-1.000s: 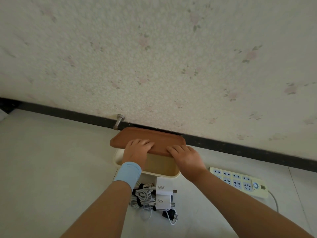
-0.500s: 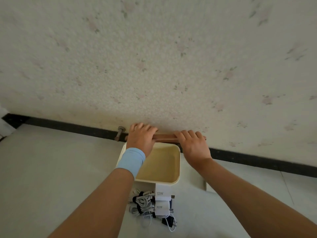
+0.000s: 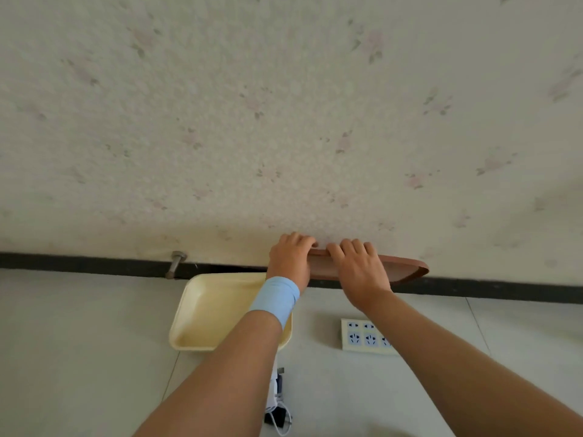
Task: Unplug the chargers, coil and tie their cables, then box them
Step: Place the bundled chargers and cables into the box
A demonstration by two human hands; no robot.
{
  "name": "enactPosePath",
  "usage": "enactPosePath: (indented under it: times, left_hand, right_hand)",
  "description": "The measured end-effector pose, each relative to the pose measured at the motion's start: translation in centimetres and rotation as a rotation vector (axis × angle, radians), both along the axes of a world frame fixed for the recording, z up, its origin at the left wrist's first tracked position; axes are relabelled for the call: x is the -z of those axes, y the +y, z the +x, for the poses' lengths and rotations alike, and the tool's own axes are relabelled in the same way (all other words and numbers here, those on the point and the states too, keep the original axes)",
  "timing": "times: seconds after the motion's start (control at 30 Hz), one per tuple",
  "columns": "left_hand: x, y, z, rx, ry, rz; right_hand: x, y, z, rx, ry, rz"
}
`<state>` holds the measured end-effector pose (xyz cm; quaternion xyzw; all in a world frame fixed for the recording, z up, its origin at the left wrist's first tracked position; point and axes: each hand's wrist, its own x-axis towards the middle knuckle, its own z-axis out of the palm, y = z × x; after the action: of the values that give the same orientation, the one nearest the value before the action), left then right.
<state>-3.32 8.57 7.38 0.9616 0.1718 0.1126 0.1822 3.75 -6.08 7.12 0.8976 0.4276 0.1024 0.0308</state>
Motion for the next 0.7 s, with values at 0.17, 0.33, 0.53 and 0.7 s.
enactPosePath:
  times: [0.17,0.33,0.53,0.7]
  left_hand:
    - [2.3,-0.8,0.3,0.058,0.199,-0.011]
    - [5.1,-0.7,0.6,0.083,0.456,-0.132]
    - [6.5,0.4,0.7,0.053,0.489,-0.130]
    - [7.6,1.6,-1.5,0.013,0.501,-0.138]
  right_hand:
    - [2.2,-1.7,2.8,0.047,0.099,-0.088]
    - [5.1,-2.0,3.9,0.053,0.187,-0.123]
    - [6.9,-0.8,3.7,0.111,0.043,-0.064]
    - [7.3,2.7,1.0,-0.139,0.118,-0.013]
